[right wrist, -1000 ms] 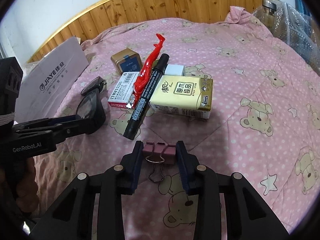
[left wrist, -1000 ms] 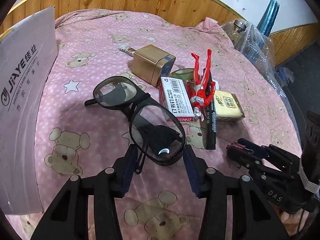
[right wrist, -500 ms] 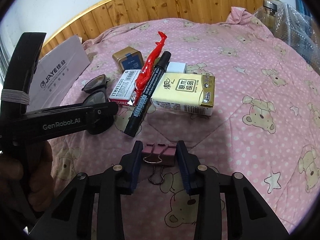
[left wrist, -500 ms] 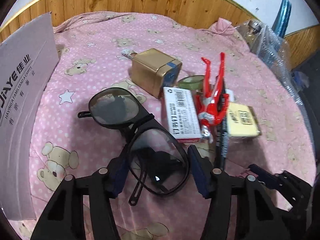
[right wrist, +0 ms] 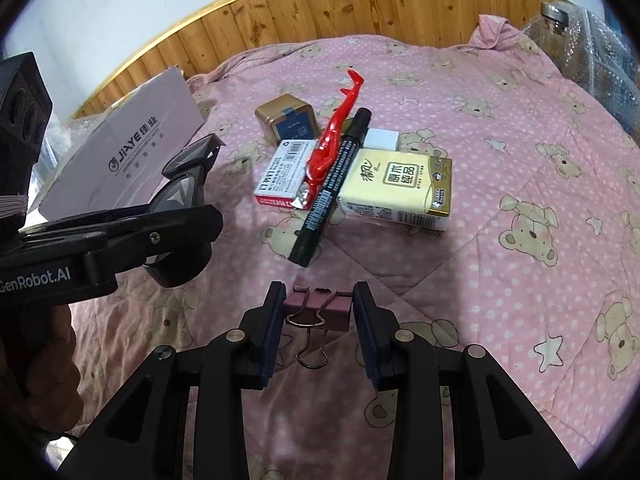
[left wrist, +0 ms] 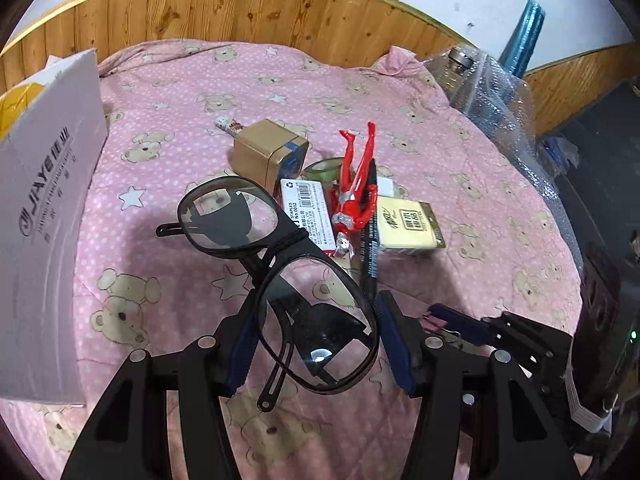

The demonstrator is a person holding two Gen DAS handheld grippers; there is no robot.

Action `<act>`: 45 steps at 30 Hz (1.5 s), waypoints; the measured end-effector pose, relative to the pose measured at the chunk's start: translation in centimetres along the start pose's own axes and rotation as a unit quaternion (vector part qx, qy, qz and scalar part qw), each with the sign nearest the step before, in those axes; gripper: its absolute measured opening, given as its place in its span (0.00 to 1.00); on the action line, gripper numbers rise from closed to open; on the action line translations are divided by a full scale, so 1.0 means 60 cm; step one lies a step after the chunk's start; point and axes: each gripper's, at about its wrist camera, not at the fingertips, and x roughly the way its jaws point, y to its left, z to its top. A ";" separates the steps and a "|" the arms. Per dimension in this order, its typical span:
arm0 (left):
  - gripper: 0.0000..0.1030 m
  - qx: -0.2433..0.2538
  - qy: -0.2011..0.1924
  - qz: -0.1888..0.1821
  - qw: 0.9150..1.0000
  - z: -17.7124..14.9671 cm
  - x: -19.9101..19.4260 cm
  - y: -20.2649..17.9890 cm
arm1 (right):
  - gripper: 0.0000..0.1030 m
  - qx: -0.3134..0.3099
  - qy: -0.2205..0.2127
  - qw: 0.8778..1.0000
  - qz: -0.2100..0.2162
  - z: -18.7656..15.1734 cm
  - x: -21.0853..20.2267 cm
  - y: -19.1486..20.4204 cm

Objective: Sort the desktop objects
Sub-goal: 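Carry the glasses and binder clip into the white box and release both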

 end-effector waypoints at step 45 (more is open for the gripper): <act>0.56 -0.079 -0.048 0.090 0.992 0.093 -0.264 0.414 | 0.36 -0.243 -0.066 0.961 0.113 0.282 0.060 0.507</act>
